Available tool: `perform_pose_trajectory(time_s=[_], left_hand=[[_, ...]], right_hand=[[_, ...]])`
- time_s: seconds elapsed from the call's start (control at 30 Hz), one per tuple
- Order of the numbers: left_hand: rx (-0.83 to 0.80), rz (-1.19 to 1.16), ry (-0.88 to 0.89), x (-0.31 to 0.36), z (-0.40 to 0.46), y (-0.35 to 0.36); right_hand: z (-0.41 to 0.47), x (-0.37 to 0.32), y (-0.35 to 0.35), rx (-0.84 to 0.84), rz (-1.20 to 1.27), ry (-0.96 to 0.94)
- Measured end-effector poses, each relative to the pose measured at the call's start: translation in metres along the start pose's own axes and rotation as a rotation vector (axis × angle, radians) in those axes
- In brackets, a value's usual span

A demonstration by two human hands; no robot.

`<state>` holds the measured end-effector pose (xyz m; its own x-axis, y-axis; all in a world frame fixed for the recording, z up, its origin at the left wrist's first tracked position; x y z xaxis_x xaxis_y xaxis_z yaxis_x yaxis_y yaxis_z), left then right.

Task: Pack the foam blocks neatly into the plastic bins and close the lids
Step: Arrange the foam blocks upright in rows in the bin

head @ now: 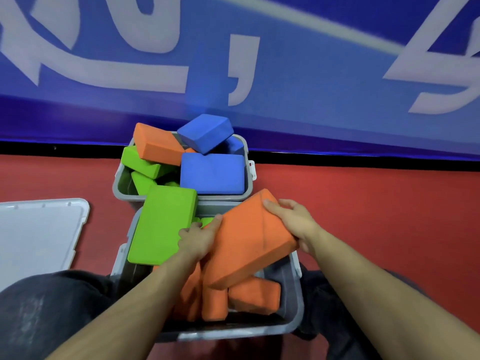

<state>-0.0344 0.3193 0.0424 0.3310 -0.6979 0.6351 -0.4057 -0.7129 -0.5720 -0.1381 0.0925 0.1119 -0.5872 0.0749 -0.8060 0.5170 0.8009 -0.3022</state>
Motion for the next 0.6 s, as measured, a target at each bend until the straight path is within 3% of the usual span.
perform_pose_trajectory(time_s=[0.1,0.17,0.23,0.47,0.6], left_hand=[[-0.122,-0.153,0.144,0.039,-0.024,0.002],[-0.407,-0.372,0.103,0.058,-0.054,0.016],[-0.563,-0.466,0.088,0.063,-0.069,0.028],[-0.527,-0.520,0.307,0.067,-0.067,0.038],[-0.532,-0.523,0.304,0.070,-0.056,0.051]], right_hand=[[-0.004,-0.002,-0.002,0.041,0.060,-0.037],[-0.006,0.004,0.004,-0.004,0.098,-0.054],[-0.008,0.009,0.012,-0.063,0.135,-0.095],[0.002,0.004,0.004,-0.071,0.151,-0.258],[0.011,0.009,0.003,0.009,0.089,-0.280]])
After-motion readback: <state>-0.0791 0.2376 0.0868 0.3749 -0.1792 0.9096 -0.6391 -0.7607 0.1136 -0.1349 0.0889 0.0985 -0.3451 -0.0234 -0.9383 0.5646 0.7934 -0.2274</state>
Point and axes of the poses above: each hand's wrist, its own z-axis towards the middle knuckle, its own y-axis out of the palm, x = y × z, the point moved 6 cm from there along z, towards the middle knuckle, and after that the axes turned 6 degrees about x, right-handed, at the moved point
